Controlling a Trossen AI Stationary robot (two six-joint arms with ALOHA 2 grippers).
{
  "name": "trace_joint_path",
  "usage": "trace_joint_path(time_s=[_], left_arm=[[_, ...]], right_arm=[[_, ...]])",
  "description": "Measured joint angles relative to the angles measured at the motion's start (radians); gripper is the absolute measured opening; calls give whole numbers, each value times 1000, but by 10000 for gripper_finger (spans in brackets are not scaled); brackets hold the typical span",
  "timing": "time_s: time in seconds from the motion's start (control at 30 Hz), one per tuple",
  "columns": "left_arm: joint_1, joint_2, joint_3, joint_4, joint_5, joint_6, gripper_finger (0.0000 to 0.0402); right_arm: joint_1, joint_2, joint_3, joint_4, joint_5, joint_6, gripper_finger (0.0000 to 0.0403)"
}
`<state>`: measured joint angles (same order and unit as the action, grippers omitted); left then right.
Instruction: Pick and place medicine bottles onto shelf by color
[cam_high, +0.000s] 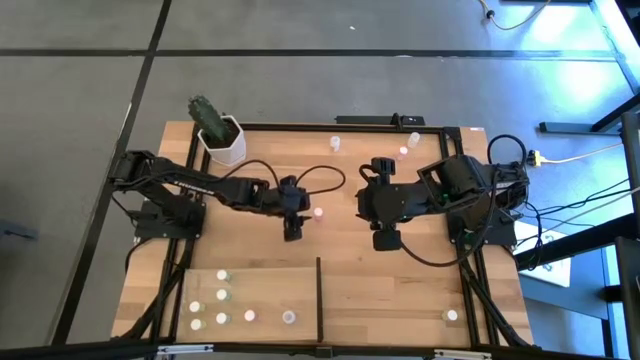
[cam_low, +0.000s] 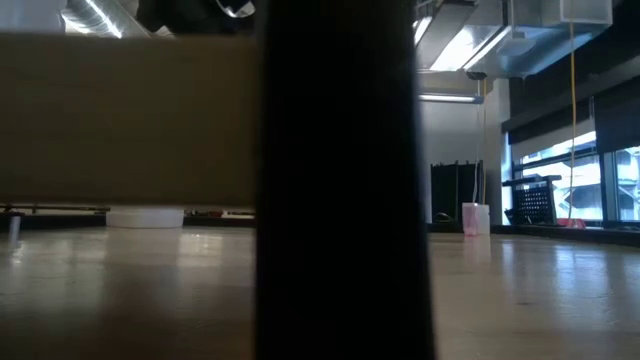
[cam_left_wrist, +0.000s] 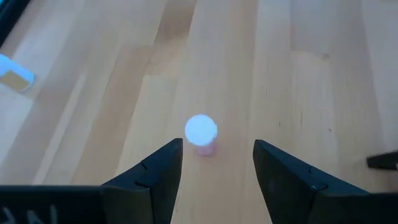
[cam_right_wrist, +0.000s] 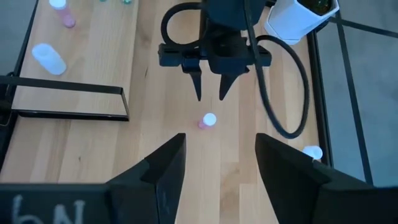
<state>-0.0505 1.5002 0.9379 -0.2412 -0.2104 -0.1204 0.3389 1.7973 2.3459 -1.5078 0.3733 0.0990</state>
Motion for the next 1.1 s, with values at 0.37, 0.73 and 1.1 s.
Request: trace_joint_path(time_s=[0.37, 0.73, 1.1], left_arm=[[0, 0, 0, 35, 0, -7, 190], [0, 0, 0, 41, 0, -4, 218], [32, 36, -47, 116, 0, -8, 294]], right_arm=[[0, 1, 0, 0, 0, 0, 195], [0, 1, 0, 0, 0, 1, 195], [0, 1, 0, 1, 0, 1, 195]])
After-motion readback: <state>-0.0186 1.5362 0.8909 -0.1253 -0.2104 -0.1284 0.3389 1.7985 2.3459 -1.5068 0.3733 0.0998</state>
